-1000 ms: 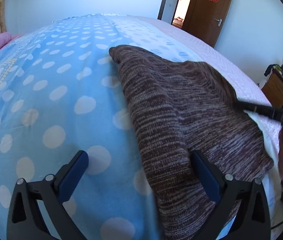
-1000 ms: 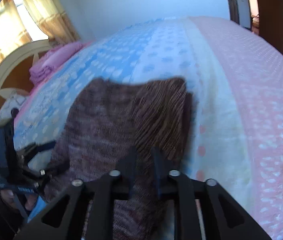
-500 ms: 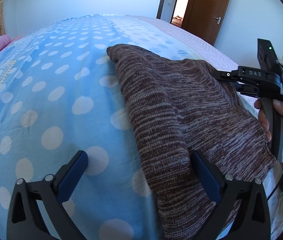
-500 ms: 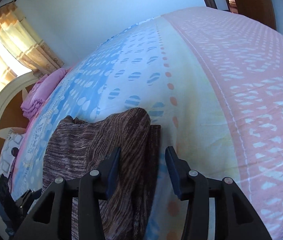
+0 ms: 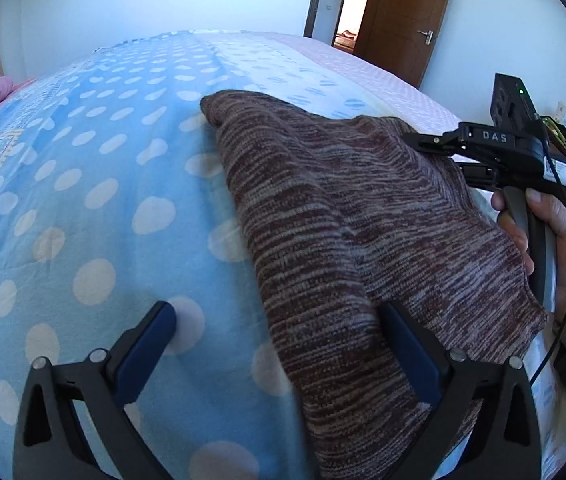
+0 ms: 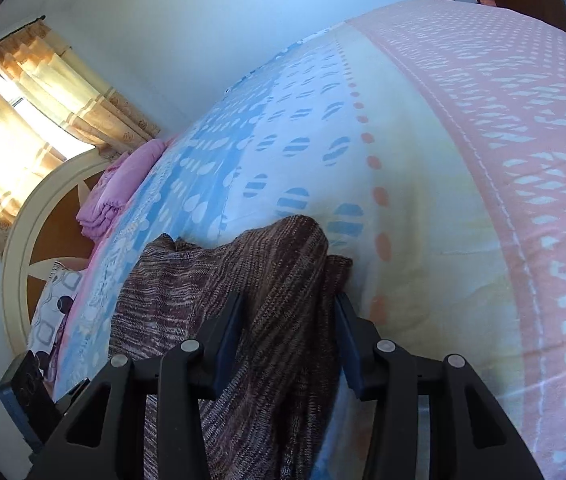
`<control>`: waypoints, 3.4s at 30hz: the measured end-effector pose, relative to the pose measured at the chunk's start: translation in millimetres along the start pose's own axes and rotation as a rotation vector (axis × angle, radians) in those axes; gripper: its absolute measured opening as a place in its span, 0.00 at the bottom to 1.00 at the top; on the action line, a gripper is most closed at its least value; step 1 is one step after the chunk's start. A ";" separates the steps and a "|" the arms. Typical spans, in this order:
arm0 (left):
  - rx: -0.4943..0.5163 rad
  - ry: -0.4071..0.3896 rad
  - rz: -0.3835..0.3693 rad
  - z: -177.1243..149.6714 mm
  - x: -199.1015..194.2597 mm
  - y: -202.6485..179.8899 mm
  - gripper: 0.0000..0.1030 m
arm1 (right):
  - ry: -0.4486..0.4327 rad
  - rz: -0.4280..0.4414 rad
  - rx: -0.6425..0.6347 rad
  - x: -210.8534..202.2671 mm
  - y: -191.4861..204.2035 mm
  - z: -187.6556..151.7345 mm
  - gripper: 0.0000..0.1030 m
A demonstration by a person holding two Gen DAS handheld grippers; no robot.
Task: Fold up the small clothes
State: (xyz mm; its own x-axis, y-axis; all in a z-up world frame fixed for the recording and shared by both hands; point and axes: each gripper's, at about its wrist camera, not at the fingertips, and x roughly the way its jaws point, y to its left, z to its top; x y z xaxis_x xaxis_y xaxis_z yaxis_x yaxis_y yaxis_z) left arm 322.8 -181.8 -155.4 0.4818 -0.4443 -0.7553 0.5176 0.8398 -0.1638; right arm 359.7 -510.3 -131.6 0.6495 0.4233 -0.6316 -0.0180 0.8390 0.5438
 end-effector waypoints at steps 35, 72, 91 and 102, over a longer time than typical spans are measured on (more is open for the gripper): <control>0.123 -0.018 -0.030 -4.6 -10.0 -34.2 0.53 | 0.012 0.060 0.006 11.3 -1.7 -2.8 0.24; 0.114 -0.087 0.128 -41.7 -128.3 -34.6 0.24 | -0.107 0.034 -0.144 -59.6 138.3 -58.1 0.20; 0.019 -0.150 0.227 -95.6 -198.1 19.2 0.24 | -0.045 0.183 -0.207 -24.9 229.2 -97.7 0.20; -0.030 -0.162 0.284 -112.5 -212.3 39.1 0.24 | 0.014 0.228 -0.271 8.4 285.3 -113.4 0.20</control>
State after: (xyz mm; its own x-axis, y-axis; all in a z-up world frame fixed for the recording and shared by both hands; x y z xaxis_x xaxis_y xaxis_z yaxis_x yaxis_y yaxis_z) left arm 161.2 -19.5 -72.9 0.7110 -0.2331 -0.6634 0.3267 0.9450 0.0181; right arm 273.8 -228.6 -44.4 0.5954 0.6130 -0.5194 -0.3634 0.7820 0.5063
